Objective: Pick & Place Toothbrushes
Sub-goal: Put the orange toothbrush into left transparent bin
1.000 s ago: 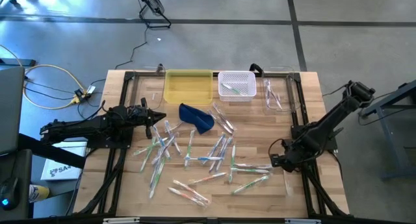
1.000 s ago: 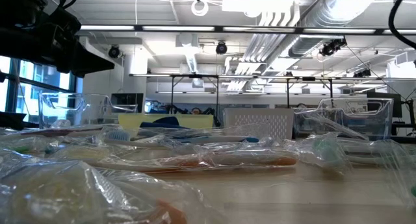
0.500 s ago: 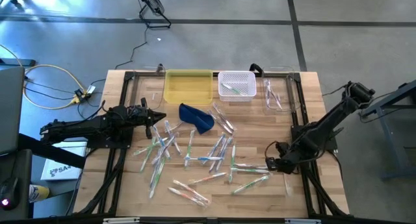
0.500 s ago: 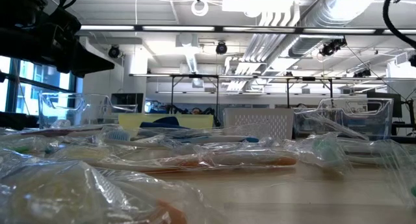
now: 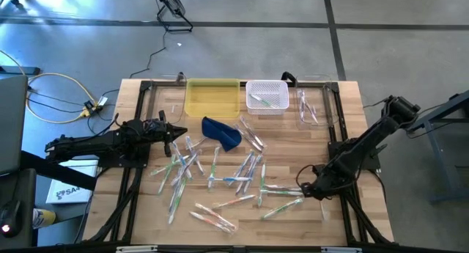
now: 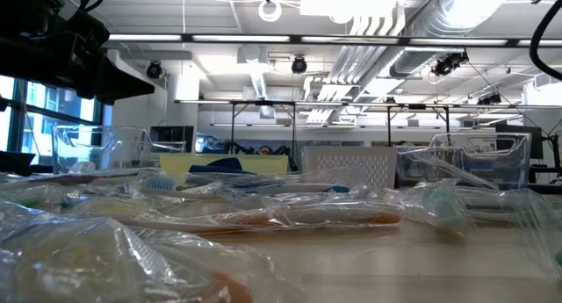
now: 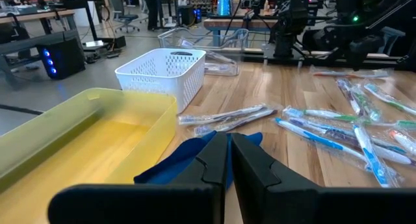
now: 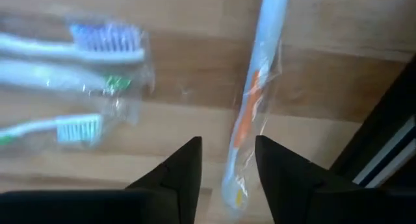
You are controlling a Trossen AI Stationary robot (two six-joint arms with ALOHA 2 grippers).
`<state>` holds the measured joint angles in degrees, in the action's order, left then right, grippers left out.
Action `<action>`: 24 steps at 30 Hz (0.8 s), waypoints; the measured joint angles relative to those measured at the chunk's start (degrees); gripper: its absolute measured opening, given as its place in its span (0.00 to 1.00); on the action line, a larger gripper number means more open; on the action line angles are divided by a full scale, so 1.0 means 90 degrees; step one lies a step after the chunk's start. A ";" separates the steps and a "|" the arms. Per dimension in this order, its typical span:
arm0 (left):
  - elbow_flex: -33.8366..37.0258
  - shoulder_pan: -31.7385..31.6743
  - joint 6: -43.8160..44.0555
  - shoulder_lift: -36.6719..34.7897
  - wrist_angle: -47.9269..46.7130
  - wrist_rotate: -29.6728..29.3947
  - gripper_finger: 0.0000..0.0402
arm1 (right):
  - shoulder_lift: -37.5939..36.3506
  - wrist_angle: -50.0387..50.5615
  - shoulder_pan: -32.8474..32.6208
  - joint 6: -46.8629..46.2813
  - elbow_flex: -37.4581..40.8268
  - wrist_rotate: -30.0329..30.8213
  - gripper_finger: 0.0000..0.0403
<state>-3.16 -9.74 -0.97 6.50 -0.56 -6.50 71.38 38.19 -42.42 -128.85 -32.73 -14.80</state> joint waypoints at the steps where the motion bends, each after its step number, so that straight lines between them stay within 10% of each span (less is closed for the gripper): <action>1: 0.0002 0.0000 0.0000 0.0000 0.0000 0.0000 0.04 | 0.0020 0.0071 -0.0022 -0.0063 0.0000 0.0027 0.35; 24: 0.0001 0.0000 0.0000 0.0000 -0.0005 0.0000 0.04 | 0.1164 -0.0601 -0.0310 -0.0159 -0.0025 0.0195 0.15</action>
<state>-3.15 -9.74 -0.97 6.50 -0.60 -6.50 81.85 32.78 -45.21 -130.28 -32.95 -13.04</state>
